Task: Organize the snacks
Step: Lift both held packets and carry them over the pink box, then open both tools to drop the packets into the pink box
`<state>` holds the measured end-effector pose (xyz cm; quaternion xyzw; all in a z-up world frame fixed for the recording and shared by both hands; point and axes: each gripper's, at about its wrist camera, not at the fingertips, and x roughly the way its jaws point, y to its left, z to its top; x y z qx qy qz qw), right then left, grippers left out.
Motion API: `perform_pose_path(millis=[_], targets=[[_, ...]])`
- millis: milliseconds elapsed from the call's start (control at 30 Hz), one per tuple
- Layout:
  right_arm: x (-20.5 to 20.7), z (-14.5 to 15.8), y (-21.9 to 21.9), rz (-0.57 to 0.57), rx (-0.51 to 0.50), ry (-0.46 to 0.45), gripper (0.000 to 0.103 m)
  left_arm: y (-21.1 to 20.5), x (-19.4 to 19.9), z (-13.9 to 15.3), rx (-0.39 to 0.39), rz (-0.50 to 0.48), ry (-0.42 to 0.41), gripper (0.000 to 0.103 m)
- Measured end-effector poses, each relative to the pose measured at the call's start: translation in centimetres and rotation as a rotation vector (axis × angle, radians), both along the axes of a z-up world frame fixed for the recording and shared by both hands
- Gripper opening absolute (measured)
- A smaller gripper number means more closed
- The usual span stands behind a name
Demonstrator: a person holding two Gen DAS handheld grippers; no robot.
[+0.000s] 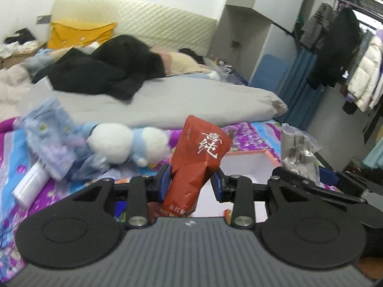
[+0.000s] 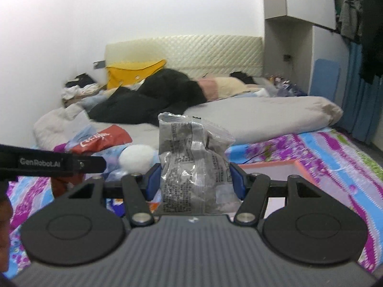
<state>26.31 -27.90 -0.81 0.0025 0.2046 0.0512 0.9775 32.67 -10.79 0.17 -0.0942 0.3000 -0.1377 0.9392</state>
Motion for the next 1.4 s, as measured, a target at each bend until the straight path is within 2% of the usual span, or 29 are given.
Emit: perform_pose_path(millis=[200,300,400,433,533,567,667,833,967,1100,1167,1200,1233,1400], targets=[[2.1,0.5,-3.4,-0.043,-0.046,0.038,0.063,-3.7,2.4,1.3,-0.035,-0.053,0.005,0.041],[3.7,-0.2,-4.6,-0.07,-0.107,0.087,0.063,-5.6,4.6,0.8,-0.049,-0.056,0.058,0.041],[4.9,-1.6,-6.1,-0.095,-0.111,0.15,0.063,-7.5,6.6,-0.1,-0.054,-0.081,0.116,0.041],[5.3,-2.1,-6.7,-0.101,-0.1,0.175,0.063,-8.1,7.0,-0.5,-0.049,-0.091,0.135,0.041],[6.4,-3.7,-9.1,-0.114,0.037,0.269,0.063,-10.3,8.4,-2.2,0.002,-0.128,0.198,0.041],[6.5,-4.2,-9.4,-0.117,0.052,0.292,0.063,-10.5,8.9,-2.8,-0.003,-0.131,0.223,0.041],[7.3,-6.3,-10.2,-0.129,0.045,0.355,0.063,-11.7,9.8,-4.4,0.016,-0.146,0.283,0.041],[7.6,-9.6,-11.1,-0.145,0.048,0.441,0.063,-13.4,9.9,-6.0,0.047,-0.181,0.335,0.041],[7.0,-10.3,-11.7,-0.151,0.048,0.465,0.063,-14.5,10.1,-7.2,0.084,-0.203,0.357,0.041],[6.9,-10.5,-12.1,-0.157,0.055,0.474,0.063,-14.6,10.2,-7.6,0.079,-0.206,0.374,0.042],[7.0,-10.5,-12.3,-0.155,0.064,0.479,0.063,-14.4,10.5,-7.7,0.063,-0.21,0.384,0.051],[7.1,-10.6,-12.5,-0.153,0.076,0.482,0.064,-14.2,10.8,-7.8,0.044,-0.218,0.391,0.063],[7.1,-10.6,-12.7,-0.152,0.089,0.485,0.065,-14.0,10.9,-7.8,0.022,-0.234,0.393,0.068],[6.7,-10.7,-12.8,-0.169,0.112,0.478,0.067,-12.9,10.7,-7.3,0.046,-0.2,0.354,0.068]])
